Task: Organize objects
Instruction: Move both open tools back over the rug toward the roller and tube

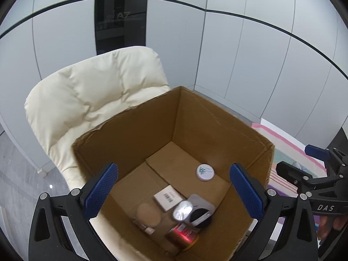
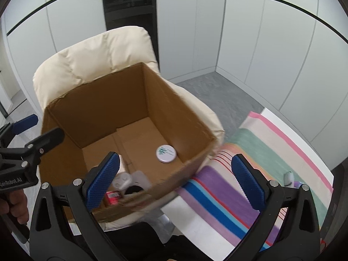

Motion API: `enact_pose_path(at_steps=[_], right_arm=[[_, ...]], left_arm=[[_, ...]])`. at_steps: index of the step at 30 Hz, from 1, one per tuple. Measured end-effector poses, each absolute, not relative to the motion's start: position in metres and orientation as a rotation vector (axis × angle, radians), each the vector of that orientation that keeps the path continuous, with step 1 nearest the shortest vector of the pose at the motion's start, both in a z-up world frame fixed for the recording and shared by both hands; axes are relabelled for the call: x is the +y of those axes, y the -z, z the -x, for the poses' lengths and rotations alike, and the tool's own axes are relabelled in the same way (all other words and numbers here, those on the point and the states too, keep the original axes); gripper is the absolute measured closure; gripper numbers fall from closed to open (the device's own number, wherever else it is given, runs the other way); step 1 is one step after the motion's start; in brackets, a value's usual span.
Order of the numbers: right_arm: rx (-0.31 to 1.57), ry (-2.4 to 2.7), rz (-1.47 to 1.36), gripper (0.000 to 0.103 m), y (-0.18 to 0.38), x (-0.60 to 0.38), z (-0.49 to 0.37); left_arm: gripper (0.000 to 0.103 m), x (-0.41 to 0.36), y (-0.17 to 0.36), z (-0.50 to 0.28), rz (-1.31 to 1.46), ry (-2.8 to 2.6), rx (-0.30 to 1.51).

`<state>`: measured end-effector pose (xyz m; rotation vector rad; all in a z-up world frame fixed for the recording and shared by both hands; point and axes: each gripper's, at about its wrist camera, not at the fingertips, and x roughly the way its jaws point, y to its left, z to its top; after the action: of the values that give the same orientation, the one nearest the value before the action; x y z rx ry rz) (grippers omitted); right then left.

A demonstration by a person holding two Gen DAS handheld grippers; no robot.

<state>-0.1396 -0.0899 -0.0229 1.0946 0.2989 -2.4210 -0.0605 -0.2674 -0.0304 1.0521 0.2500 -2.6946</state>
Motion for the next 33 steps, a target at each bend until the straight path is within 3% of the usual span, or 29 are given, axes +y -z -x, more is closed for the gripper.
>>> enact_pose_path(at_steps=[33], right_arm=[[0.121, 2.662, -1.243, 0.0, 0.025, 0.088, 0.16]], left_arm=[[0.0, -0.117, 0.028, 0.127, -1.17, 2.919, 0.124]])
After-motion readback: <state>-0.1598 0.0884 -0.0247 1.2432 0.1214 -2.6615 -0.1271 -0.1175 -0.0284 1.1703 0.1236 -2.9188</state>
